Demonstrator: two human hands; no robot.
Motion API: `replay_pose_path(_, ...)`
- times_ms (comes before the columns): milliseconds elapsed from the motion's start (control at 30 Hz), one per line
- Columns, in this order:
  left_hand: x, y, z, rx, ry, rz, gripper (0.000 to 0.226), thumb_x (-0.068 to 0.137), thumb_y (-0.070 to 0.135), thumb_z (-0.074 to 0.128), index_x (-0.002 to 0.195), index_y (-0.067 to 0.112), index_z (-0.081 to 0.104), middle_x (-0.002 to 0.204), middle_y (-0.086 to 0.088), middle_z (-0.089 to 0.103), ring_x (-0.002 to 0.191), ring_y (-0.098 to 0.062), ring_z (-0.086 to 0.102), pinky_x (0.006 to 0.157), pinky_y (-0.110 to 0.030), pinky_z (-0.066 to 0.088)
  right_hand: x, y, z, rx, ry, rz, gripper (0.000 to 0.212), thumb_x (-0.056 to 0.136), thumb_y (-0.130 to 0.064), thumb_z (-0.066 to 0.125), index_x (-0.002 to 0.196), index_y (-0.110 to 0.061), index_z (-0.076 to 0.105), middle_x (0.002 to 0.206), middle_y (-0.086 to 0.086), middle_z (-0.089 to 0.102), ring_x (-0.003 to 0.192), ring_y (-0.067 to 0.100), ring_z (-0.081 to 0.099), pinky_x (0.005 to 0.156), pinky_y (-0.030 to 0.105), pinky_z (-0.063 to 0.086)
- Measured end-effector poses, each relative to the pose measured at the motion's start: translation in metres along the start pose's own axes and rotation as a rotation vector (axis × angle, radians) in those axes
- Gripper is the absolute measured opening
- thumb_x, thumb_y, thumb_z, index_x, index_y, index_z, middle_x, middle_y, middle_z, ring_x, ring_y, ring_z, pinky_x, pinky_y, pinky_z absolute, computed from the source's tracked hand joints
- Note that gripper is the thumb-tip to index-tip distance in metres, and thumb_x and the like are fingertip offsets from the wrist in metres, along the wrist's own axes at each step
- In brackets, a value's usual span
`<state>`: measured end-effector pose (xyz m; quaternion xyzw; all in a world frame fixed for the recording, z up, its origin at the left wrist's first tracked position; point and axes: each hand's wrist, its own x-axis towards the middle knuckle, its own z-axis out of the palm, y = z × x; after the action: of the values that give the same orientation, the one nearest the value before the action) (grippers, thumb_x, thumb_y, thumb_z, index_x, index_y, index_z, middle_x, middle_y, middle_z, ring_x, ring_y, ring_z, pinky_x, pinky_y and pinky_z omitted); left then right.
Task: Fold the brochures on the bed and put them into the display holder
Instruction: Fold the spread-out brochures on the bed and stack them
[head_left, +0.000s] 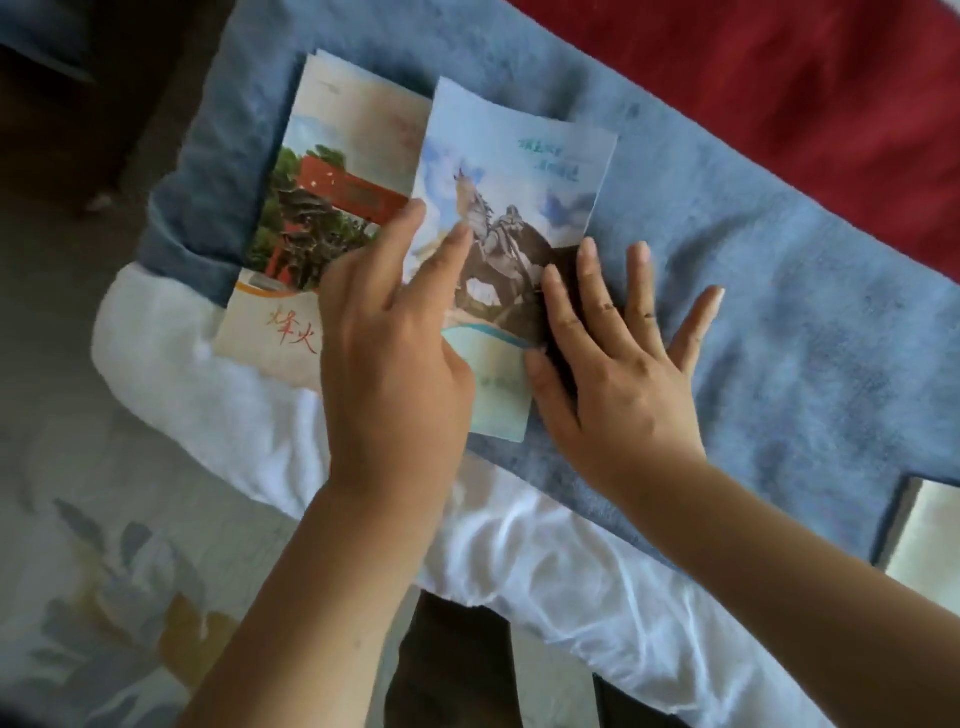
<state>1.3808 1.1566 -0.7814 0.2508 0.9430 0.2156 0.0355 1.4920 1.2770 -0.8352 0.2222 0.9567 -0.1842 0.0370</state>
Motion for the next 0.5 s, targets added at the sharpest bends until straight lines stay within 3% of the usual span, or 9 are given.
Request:
replay_pose_path(100, 0.014, -0.037, -0.014, 0.059, 0.006, 0.027, 0.065, 0.081, -0.020, 0.051, 0.135, 0.011, 0.066, 0.146, -0.012, 0.057, 0.119, -0.041, 0.055, 0.104, -0.034, 0.040, 0.010, -0.034, 0.011, -0.024, 0.012, -0.114, 0.056, 0.106, -0.042, 0.048, 0.156, -0.019, 0.047, 0.171, 0.003, 0.022, 0.158, 0.026, 0.001, 0.118, 0.062, -0.018)
replay_pose_path(233, 0.028, -0.086, -0.029, 0.128, -0.039, 0.077, 0.055, 0.086, -0.007, 0.046, 0.134, 0.009, 0.067, 0.148, -0.010, 0.056, 0.119, -0.040, 0.055, 0.100, -0.036, 0.043, 0.030, -0.070, 0.024, -0.025, 0.008, -0.164, 0.057, 0.103, -0.047, 0.050, 0.153, -0.019, 0.051, 0.172, 0.007, 0.017, 0.160, 0.033, 0.004, 0.119, 0.060, -0.018)
replay_pose_path(333, 0.037, -0.107, -0.034, 0.131, -0.093, 0.097, 0.057, 0.084, -0.003, 0.042, 0.135, 0.008, 0.066, 0.151, -0.011, 0.053, 0.123, -0.039, 0.052, 0.100, -0.038, 0.044, 0.040, -0.088, 0.027, -0.032, 0.002, -0.154, 0.058, 0.103, -0.046, 0.052, 0.151, -0.014, 0.053, 0.172, 0.009, 0.018, 0.159, 0.034, 0.007, 0.121, 0.056, -0.018)
replay_pose_path(433, 0.038, -0.119, -0.030, 0.176, -0.195, 0.086, 0.055, 0.088, -0.007, 0.052, 0.140, 0.009, 0.062, 0.157, -0.011, 0.046, 0.132, -0.038, 0.047, 0.106, -0.045, 0.045, 0.044, -0.098, 0.025, -0.026, -0.047, -0.097, 0.058, 0.100, -0.046, 0.056, 0.147, -0.012, 0.054, 0.172, 0.010, 0.016, 0.160, 0.035, 0.007, 0.121, 0.055, -0.016)
replay_pose_path(500, 0.035, -0.123, -0.025, 0.215, -0.255, 0.084, 0.050, 0.097, 0.006, 0.057, 0.146, 0.014, 0.056, 0.162, -0.010, 0.038, 0.140, -0.037, 0.041, 0.110, -0.049, 0.041, 0.050, -0.103, 0.019, -0.050, -0.098, -0.072, 0.055, 0.096, -0.048, 0.063, 0.138, -0.013, 0.056, 0.173, 0.011, 0.010, 0.159, 0.039, 0.002, 0.121, 0.058, -0.013)
